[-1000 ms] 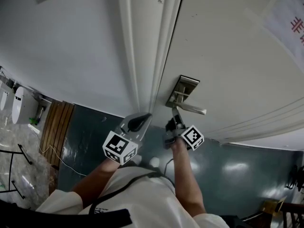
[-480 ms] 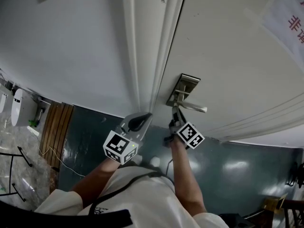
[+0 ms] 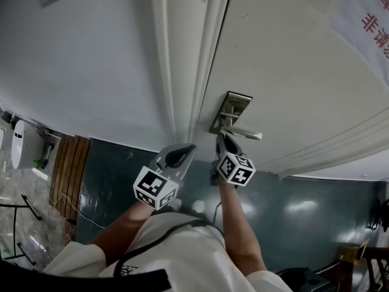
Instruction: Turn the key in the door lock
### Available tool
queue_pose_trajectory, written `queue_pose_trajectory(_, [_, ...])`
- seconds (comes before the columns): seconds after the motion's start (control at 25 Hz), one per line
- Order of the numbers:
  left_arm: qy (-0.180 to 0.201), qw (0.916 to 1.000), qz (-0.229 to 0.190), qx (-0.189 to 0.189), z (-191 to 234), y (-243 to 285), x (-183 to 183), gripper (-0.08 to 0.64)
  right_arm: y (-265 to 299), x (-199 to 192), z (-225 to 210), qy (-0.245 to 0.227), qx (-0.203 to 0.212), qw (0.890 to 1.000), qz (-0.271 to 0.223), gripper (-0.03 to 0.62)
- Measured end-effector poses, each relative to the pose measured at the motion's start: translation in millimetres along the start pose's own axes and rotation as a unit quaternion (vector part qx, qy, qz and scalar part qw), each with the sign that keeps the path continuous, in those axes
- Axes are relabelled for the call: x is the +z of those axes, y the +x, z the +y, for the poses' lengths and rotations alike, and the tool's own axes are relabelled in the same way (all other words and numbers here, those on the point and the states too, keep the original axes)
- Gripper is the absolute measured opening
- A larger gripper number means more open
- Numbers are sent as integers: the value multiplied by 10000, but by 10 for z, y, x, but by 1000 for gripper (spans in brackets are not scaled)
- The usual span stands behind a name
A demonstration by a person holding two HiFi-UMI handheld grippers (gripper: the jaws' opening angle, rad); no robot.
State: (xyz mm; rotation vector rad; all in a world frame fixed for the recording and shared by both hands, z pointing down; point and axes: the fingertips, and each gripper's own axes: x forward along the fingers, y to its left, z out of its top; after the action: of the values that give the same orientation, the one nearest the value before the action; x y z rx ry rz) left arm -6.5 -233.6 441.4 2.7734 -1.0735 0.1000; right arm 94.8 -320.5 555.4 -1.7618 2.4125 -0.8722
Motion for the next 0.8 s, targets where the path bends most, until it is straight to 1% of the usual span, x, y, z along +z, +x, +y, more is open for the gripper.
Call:
queue_pose_trajectory(0.16, [10, 10000, 8, -18, 12, -33, -12, 5, 0, -8, -3, -674, -305, 9971, 156, 55])
queue_pose_trajectory(0.4, [15, 10000, 20, -34, 33, -84, -27, 5, 1, -19, 9, -1452, -662, 9866, 329, 57])
queue_pose_trajectory(0.6, [33, 10000, 20, -66, 27, -96, -26, 5, 11, -33, -1, -1836, -859, 9785, 386, 57])
queue_pose_trajectory(0.8, [53, 9999, 23, -92, 24, -106, -18, 5, 11, -1, 38, -2153, -947, 9712, 384, 57])
